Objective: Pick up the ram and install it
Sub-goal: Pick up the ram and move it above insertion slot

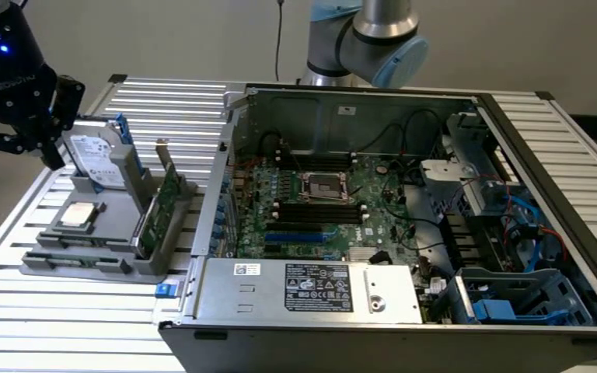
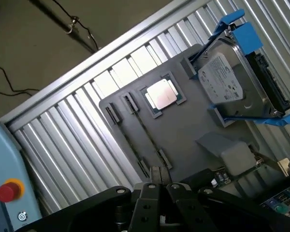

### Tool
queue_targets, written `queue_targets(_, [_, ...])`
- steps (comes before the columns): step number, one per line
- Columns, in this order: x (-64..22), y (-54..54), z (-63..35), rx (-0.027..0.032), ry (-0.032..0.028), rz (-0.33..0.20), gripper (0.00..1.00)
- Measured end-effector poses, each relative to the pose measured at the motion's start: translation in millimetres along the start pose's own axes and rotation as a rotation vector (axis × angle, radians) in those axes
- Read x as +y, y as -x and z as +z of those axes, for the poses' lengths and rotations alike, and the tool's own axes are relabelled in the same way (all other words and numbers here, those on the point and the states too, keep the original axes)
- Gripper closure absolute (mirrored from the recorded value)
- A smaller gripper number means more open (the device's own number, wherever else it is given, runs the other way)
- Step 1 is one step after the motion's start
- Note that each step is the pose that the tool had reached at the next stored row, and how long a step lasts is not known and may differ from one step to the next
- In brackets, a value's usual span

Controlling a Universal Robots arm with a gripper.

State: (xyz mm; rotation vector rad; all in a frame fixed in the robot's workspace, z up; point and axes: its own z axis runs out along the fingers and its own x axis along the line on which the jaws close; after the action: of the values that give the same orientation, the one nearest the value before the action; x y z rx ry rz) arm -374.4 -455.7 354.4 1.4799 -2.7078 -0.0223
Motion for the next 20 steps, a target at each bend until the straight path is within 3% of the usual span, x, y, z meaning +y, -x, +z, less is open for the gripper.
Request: queue_targets(20, [-0.4, 0.4, 10.2, 0.0143, -0.0152, -0.363, 0.89])
